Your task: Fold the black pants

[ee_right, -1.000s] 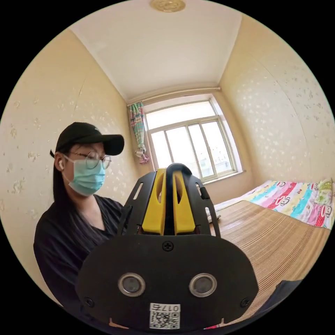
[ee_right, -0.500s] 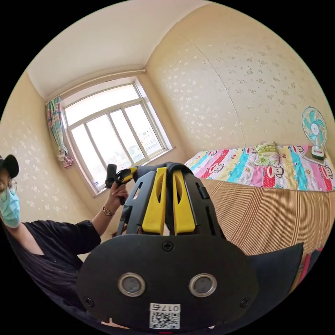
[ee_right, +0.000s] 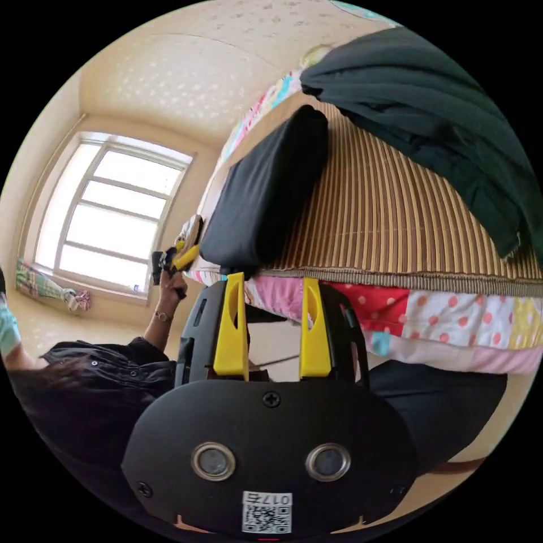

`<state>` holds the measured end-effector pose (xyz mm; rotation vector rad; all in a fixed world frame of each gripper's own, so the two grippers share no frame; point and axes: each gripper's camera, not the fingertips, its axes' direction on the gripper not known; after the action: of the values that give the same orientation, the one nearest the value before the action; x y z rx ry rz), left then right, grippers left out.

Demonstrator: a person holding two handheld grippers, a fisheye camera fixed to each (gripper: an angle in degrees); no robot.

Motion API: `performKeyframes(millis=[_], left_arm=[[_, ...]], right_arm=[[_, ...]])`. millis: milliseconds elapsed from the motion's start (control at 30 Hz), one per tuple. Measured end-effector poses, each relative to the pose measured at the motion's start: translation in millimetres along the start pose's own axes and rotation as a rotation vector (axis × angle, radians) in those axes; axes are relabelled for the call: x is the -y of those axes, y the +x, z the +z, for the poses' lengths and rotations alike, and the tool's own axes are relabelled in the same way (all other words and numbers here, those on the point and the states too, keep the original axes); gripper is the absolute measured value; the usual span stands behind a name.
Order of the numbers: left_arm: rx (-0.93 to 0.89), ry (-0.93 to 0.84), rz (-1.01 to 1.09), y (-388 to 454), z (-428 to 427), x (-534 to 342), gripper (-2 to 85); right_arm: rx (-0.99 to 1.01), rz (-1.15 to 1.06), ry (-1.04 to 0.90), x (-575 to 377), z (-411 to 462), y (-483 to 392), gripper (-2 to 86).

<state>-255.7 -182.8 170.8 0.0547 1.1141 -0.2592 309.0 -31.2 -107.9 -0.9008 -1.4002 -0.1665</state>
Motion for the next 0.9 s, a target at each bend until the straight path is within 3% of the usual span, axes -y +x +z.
performKeyframes(millis=[133, 200, 267, 333, 400, 467, 533, 600, 767, 900], left_arm=[[-0.027, -0.155, -0.045, -18.7, 54.5, 90.3, 20.0], [0.020, -0.252, -0.051, -24.5, 84.0, 108.9, 20.1], [0.123, -0.297, -0.008, -27.0, 105.7, 115.5, 16.3], [0.193, -0.293, 0.039, -24.1, 108.6, 114.1, 14.0], [0.243, -0.280, 0.061, -19.3, 108.4, 110.1, 13.6], [0.246, -0.245, 0.022, -22.1, 105.8, 104.1, 13.2], [0.170, -0.209, -0.063, -36.8, 101.1, 98.6, 12.6], [0.076, -0.156, -0.137, -51.4, 93.1, 89.5, 11.6], [0.004, -0.260, -0.163, -50.9, 92.3, 49.1, 8.3], [-0.014, -0.222, -0.192, -50.0, 73.9, 12.6, 7.7]], right_arm=[[-0.118, 0.078, -0.123, 27.1, -6.1, -1.2, 6.9], [0.166, 0.015, -0.175, 31.3, -24.0, -10.6, 10.2], [0.313, -0.072, -0.006, 30.3, -48.9, -19.1, 12.1], [0.215, -0.097, 0.129, 30.0, -60.5, -24.5, 13.5], [-0.010, -0.009, 0.135, 48.7, -44.5, -18.4, 23.5], [0.001, 0.023, 0.139, 66.6, -22.7, -3.6, 24.5], [0.073, 0.049, 0.167, 81.1, -4.8, 7.5, 24.0], [-0.038, 0.093, 0.214, 90.7, -0.2, -3.9, 23.9], [-0.236, -0.027, 0.144, 86.2, 23.6, -53.6, 25.6], [-0.074, 0.065, 0.227, 49.0, 12.6, -20.1, 17.2]])
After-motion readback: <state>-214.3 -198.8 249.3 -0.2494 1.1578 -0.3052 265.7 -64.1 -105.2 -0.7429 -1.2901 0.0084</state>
